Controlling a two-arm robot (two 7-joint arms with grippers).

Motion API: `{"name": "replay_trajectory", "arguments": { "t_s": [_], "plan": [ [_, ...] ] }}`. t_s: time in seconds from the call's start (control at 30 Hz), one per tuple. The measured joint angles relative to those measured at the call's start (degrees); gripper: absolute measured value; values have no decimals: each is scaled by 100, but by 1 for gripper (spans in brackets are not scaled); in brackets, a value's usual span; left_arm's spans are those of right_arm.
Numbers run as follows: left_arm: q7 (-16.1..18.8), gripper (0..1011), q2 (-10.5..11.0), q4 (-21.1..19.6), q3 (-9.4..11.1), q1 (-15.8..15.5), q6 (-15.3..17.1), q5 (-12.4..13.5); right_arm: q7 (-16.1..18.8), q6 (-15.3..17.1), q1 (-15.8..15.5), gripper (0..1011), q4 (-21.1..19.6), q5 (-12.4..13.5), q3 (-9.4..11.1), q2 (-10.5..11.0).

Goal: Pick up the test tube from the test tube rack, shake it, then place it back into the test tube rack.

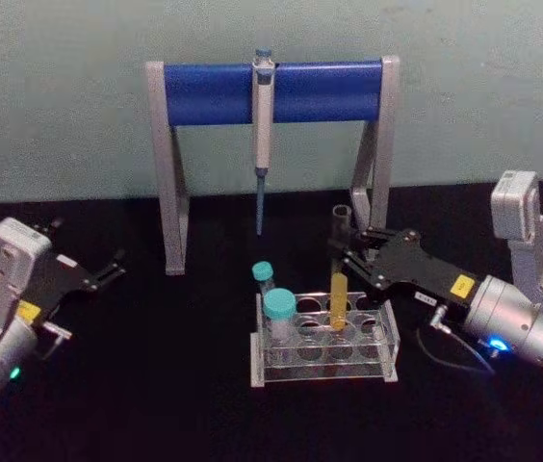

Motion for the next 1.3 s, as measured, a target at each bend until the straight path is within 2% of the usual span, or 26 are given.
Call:
{"name": "replay_trajectory", "arguments": {
  "t_s": [0.7, 1.3],
  "plan": [
    [0, 1001, 0, 0, 0, 0, 0, 0, 35, 36, 143, 229, 311, -127, -112, -100],
    [0, 1001, 0, 0, 0, 0, 0, 0, 84, 102, 188, 229, 385, -172, -174, -95]
  ]
}}
